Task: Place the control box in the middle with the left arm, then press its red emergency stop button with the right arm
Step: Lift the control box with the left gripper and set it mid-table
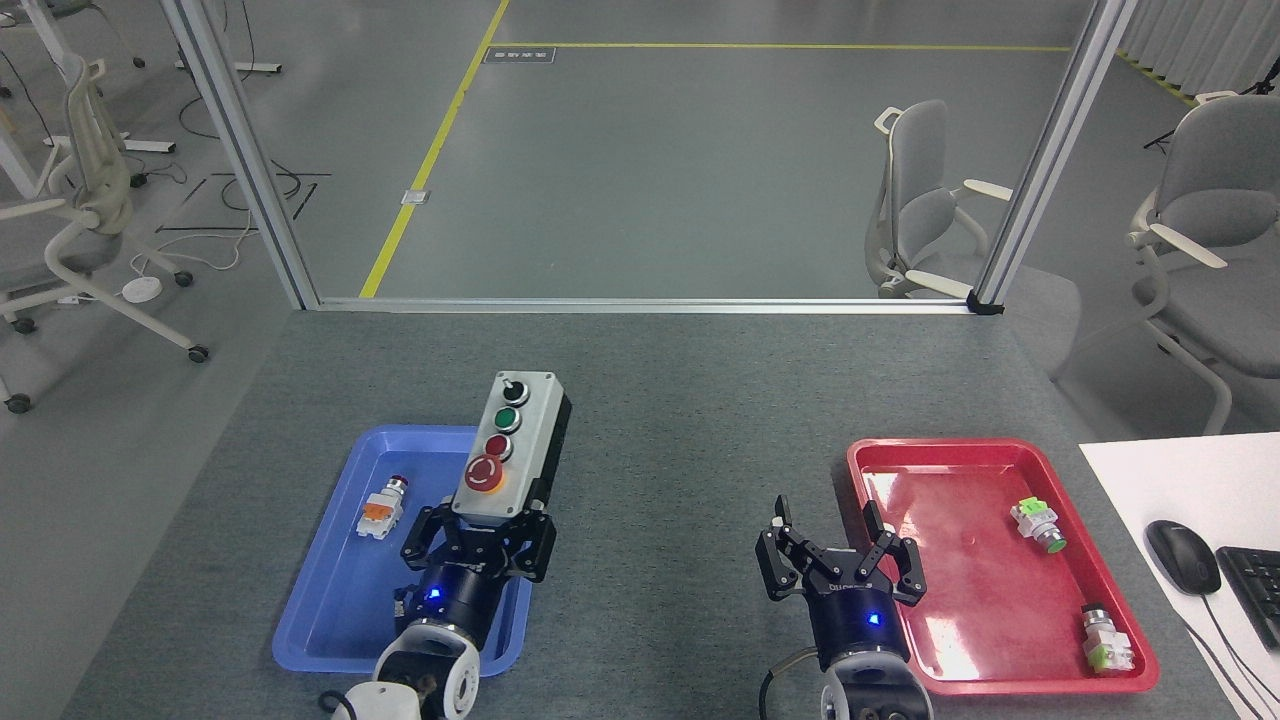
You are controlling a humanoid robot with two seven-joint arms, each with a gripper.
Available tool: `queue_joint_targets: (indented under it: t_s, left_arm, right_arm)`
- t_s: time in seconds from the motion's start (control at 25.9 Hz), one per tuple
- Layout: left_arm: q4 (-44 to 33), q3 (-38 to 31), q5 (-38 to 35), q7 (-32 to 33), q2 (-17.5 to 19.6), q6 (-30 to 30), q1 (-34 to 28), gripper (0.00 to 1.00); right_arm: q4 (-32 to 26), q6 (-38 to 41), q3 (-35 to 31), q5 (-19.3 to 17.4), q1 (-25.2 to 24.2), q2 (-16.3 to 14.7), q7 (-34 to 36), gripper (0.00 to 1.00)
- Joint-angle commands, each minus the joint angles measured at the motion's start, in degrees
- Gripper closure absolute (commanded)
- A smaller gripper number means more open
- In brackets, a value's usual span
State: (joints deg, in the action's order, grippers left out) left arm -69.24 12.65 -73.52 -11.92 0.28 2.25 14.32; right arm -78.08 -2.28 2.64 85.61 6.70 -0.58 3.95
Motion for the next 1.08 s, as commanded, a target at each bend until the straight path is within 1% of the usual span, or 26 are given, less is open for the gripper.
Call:
queue_joint_targets:
  t_s: [0.0, 0.12, 0.19, 0.23, 0.31, 0.42, 0.5, 0.77, 1.0, 1.04]
  left_arm:
    - [-0.72, 6.95, -0.3, -0.04, -2.65, -0.49, 0.45, 1.0]
    - [0.95, 11.7, -2.15, -0.04, -5.03, -1.45, 1.33, 1.0]
    - [4.55, 14.51, -5.75, -0.04, -7.57, -3.39, 2.73, 1.0]
    - [6.92, 15.65, -6.98, -0.04, -8.1, -4.18, 3.61, 1.0]
    - [11.23, 18.9, -7.42, -0.04, -8.28, -6.37, 5.63, 1.0]
    - [17.47, 26.38, -6.46, 0.05, -8.28, -9.54, 8.71, 1.0]
    - [20.11, 28.66, -6.28, 0.14, -8.28, -9.45, 9.77, 1.0]
    - [22.39, 31.65, -6.02, 0.32, -8.37, -9.36, 10.29, 1.0]
    - [22.57, 31.74, -6.11, 2.34, -8.37, -9.36, 10.56, 1.0]
    - [22.66, 31.83, -6.11, 2.51, -8.37, -9.36, 10.56, 0.94]
  right_arm:
    - [0.03, 0.0, 0.0, 0.0, 0.06, -0.04, 0.01, 0.01]
    - [0.03, 0.0, 0.0, 0.0, -0.02, -0.13, 0.01, 0.01]
    - [-0.06, 0.0, -0.09, 0.0, 0.06, -0.13, 0.01, 0.01]
    - [-0.06, 0.0, -0.18, 0.0, -0.02, -0.21, 0.1, 0.01]
    - [-0.06, 0.09, -1.14, 0.0, 0.06, -0.39, 0.54, 0.01]
    - [-0.32, 0.09, -2.11, 0.0, -0.2, -1.01, 1.5, 0.01]
    - [-0.32, 0.09, -2.81, 0.0, -0.2, -1.8, 1.5, 0.01]
    - [-0.32, 0.35, -3.34, -0.09, -0.29, -1.88, 1.5, 0.01]
    - [-0.32, 0.79, -2.99, -0.09, -0.29, -1.45, 1.5, 0.01]
    - [-0.32, 0.88, -2.99, -0.09, -0.38, -1.45, 1.5, 0.01]
